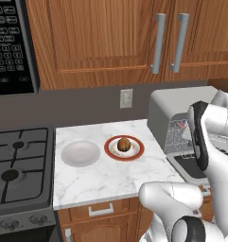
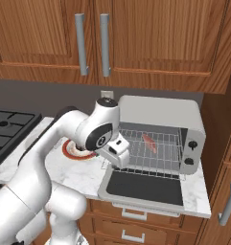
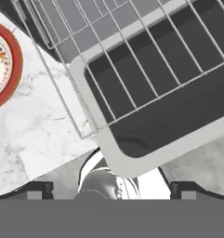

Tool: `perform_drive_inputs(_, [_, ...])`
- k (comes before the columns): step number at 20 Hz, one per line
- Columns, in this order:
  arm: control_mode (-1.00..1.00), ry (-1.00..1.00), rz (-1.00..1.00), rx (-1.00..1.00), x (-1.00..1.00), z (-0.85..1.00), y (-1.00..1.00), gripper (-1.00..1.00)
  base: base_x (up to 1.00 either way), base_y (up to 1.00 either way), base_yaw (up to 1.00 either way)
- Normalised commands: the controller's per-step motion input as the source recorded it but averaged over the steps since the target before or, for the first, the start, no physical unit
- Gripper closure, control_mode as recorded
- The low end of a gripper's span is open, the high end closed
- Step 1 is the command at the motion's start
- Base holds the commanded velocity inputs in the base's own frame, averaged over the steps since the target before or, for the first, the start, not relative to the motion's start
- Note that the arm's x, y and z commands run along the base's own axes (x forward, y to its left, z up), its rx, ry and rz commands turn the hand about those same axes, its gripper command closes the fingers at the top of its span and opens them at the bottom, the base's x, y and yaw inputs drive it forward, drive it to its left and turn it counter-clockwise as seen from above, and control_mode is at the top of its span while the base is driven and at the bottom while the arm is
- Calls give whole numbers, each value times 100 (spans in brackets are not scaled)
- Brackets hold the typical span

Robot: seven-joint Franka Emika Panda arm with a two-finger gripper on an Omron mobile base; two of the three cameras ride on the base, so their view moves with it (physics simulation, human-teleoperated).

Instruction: Open the toaster oven door. Place the bread on the top rack in the toaster oven and place the steak on the bottom rack.

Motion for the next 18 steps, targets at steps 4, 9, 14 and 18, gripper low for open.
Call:
perform_drive_inputs(4, [-100, 5, 34, 0, 24, 0, 100, -100, 0, 0, 0])
perform_drive_inputs(9, [-100, 4, 19, 0, 12, 0, 100, -100, 0, 0, 0])
perform_drive_inputs(14, [-100, 2, 9, 0, 26, -4, 98, -100, 0, 0, 0])
perform_drive_inputs(18, [-100, 0, 5, 0, 83, -1, 80, -100, 0, 0, 0])
